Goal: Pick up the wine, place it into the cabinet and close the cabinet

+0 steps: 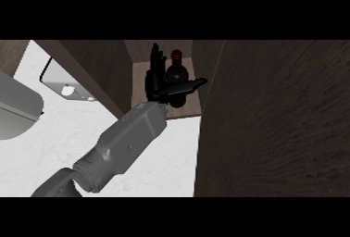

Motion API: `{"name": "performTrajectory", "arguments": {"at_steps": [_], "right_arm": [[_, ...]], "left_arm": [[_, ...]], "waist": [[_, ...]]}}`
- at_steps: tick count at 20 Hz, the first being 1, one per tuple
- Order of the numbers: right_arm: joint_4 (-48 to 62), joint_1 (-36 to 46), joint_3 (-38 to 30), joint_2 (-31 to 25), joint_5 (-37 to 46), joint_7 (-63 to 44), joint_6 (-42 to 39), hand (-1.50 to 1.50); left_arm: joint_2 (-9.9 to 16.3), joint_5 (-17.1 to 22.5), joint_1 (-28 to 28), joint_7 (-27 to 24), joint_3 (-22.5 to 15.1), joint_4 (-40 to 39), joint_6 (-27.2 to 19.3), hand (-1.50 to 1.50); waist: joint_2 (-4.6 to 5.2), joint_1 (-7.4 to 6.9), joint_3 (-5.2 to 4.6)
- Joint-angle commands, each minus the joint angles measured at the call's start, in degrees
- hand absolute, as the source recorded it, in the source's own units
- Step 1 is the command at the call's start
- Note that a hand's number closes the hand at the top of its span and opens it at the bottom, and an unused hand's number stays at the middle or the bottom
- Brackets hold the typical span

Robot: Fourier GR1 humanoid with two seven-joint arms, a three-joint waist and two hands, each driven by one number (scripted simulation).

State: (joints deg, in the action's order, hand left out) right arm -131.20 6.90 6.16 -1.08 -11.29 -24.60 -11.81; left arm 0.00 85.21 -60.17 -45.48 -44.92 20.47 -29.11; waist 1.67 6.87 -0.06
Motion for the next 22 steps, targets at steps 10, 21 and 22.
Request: {"name": "performTrajectory", "arguments": {"at_steps": [10,21,22], "right_arm": [[3.0,-2.7,-3.1,-1.9,-1.1,3.3,-2.6,-1.50],[-2.0,-4.1,-1.2,-0.9,0.1,-0.4,-0.1,-1.50],[-1.1,-2.3,-1.1,-0.6,0.4,-1.1,0.8,-1.50]], "left_arm": [[0.0,3.3,2.8,-6.7,-3.1,6.2,1.3,-1.50],[0.0,2.5,6.3,-7.3,-8.8,12.4,1.0,-1.50],[0.0,2.5,6.2,-8.3,-9.5,12.9,-0.6,-1.50]], "waist": [[-0.57,-2.39,0.06],[-1.23,-4.36,0.05],[-1.19,-4.33,0.04]]}}
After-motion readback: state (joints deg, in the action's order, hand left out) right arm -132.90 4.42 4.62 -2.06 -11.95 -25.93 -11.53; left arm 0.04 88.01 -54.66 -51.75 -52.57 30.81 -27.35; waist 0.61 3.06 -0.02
